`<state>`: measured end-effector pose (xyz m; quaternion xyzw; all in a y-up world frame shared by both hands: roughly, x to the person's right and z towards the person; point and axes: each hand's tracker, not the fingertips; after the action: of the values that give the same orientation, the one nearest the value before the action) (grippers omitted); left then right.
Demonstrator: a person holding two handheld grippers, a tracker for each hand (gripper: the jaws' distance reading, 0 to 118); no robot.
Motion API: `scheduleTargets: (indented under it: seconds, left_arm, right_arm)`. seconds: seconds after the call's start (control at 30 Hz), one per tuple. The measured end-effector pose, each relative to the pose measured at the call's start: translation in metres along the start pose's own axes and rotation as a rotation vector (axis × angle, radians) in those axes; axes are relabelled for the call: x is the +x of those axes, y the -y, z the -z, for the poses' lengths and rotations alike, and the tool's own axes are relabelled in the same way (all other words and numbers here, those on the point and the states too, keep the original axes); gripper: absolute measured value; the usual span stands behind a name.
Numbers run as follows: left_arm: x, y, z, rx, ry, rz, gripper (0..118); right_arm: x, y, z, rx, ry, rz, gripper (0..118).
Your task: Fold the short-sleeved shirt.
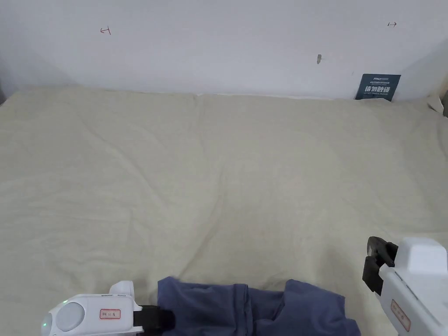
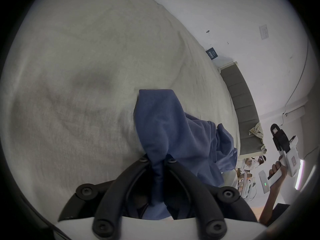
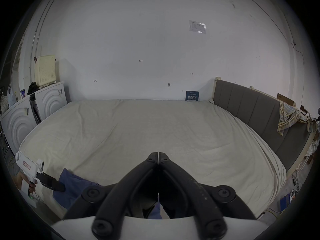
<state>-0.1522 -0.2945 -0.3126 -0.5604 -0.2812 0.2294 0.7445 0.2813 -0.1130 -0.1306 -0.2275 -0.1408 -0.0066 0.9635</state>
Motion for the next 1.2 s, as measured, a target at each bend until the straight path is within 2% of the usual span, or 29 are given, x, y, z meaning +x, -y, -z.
scheduleTargets:
  seconds: [0.1,0.3,0.37,0.5,0.67,0.97,1.07,1.2]
  left_arm:
    - [0.01,0.004,-0.008,0.021,-0.032,0.057,9]
    - [0.018,0.002,-0.039,0.058,-0.049,0.074,9]
    - [0.017,0.001,-0.054,0.077,-0.11,0.117,9]
    - [0.015,-0.003,-0.089,0.105,-0.204,0.113,9]
    - [0.062,-0.007,-0.104,0.135,-0.295,0.183,9]
    - [0.193,-0.005,-0.049,-0.01,-0.24,0.388,9]
    - [0.221,0.001,-0.014,-0.079,-0.212,0.446,9]
    - [0.242,0.01,0.038,-0.162,-0.183,0.449,9]
  right_arm:
    - [0.0,-0.001,0.0,-0.001,-0.003,-0.005,2]
    - [0.0,-0.003,-0.004,0.015,-0.012,0.002,2]
    - [0.0,-0.004,-0.006,0.022,-0.015,0.001,2]
    - [0.003,-0.003,-0.01,0.032,-0.021,0.004,2]
    - [0.007,-0.002,-0.013,0.039,-0.032,0.009,2]
    - [0.019,-0.003,-0.02,0.062,-0.029,0.027,2]
    - [0.027,-0.001,-0.024,0.066,-0.018,0.044,2]
    - [0.037,0.003,-0.028,0.063,0.001,0.061,2]
